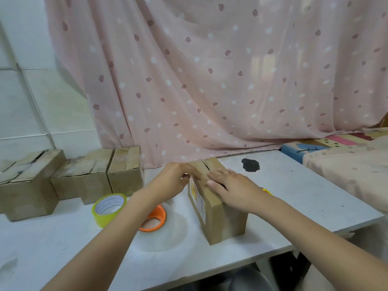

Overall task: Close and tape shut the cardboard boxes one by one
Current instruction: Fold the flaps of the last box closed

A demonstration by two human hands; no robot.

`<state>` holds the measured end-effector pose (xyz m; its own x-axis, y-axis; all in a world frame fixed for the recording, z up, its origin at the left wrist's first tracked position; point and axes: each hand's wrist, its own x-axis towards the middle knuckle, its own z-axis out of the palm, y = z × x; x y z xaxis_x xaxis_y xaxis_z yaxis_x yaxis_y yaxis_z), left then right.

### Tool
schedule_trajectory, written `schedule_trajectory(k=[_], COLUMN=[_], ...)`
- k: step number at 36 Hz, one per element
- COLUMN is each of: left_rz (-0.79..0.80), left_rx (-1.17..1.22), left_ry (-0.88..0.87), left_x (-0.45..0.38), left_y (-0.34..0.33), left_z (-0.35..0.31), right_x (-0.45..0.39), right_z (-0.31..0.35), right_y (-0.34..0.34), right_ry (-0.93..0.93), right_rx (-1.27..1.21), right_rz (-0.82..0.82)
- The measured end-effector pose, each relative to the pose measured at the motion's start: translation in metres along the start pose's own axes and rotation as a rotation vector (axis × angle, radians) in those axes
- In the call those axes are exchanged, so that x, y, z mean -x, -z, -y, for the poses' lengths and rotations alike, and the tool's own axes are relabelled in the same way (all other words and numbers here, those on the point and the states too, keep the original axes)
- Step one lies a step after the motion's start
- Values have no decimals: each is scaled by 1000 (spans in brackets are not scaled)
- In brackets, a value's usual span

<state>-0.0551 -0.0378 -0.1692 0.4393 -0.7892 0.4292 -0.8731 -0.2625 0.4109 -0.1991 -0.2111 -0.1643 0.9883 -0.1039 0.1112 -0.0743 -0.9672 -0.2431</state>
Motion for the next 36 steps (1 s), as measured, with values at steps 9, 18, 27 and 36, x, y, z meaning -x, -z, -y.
schedule_trajectory(k=[9, 18, 27, 36], left_rz=[454, 704, 576, 343], left_rx=[-491, -479, -290, -131], left_ry=[655, 951, 1031, 894], left_x=[39, 66, 73, 64], left_y=[54, 41, 24, 50], left_z=[19, 12, 18, 18], right_x=[6, 2, 3, 6], right_z=[18, 31, 34, 41], right_y=[-11, -18, -12, 7], right_ry=[44, 2, -22, -13], right_rx=[165, 167, 151, 80], right_rz=[27, 5, 47, 108])
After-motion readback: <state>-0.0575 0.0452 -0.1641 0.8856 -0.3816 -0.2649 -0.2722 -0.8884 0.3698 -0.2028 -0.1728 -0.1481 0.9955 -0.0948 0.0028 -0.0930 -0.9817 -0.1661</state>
